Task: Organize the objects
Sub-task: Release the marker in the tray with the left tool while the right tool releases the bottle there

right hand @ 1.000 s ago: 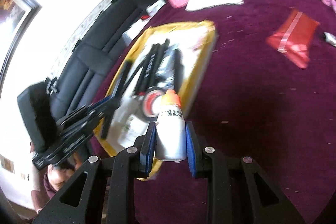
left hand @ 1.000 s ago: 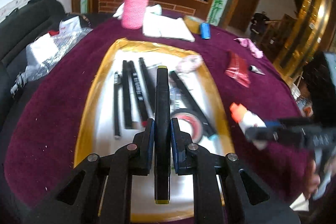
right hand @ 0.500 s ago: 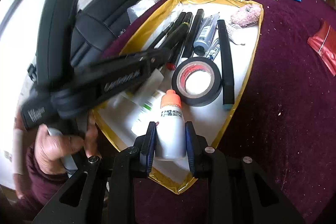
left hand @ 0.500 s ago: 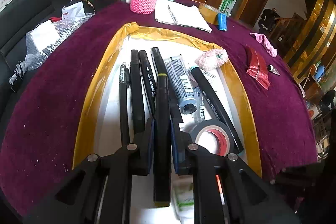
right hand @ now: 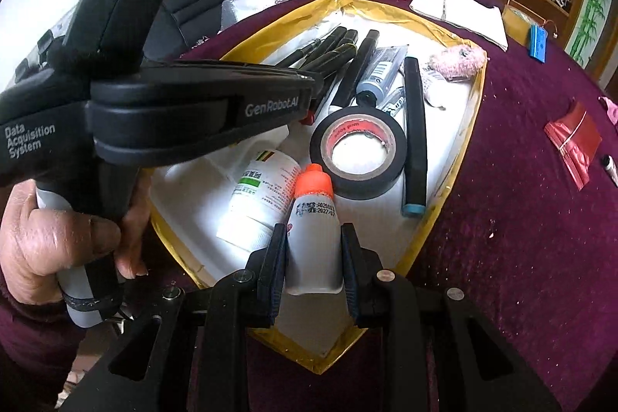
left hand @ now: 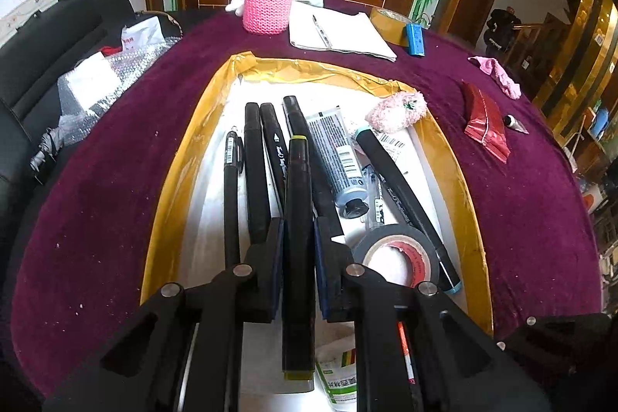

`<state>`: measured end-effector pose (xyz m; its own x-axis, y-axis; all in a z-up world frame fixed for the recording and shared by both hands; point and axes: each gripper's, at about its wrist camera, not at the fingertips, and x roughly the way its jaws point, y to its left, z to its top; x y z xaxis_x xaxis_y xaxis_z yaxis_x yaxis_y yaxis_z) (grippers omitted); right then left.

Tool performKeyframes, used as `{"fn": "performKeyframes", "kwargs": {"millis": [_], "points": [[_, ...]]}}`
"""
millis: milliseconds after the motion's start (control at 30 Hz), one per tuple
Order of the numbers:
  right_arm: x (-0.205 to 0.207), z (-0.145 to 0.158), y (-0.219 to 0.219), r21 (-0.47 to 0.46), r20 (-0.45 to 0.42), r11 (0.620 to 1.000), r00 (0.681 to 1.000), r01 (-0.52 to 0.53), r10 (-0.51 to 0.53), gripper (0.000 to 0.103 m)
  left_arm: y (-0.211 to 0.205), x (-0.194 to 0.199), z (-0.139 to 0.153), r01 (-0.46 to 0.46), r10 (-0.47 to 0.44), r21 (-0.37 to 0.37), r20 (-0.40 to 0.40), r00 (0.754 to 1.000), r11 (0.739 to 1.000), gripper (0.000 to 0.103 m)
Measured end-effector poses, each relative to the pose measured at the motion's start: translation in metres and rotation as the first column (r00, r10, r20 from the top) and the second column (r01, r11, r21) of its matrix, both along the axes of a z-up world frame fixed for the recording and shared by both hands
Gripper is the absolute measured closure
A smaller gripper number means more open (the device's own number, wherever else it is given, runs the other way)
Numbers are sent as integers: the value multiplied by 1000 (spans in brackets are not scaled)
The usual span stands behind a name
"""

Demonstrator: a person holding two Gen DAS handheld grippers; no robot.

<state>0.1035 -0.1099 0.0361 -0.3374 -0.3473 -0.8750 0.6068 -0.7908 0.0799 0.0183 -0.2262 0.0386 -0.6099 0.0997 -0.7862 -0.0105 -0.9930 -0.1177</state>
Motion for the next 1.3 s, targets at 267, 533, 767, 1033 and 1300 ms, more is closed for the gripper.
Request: {"fn": "performKeyframes", "kwargs": {"millis": [267,533,767,1033,1300], "points": [[-3,-5,-8,30,-34,1000,999,-3,4,79,1,1,2,-6,6,-26,-14,1000,1000,91],[-3,-6,-8,21,-38,1000,999,0,1,79,2,3,2,-9,8,-41,-21,1000,999,91],[0,0,-5,-2,-55,1000,998,-6,6,64,4,6,4,-18,17,-52,-28,999,998,90],[4,12,6,-48,-88,999,996,0,-5,54,12,9,6,-15,13,-61,-27,1000,998,90],[8,18,15,-82,-96,997,995,4,-12,54,16,15,14,-27,25,-64,-36,999,998,90]]}}
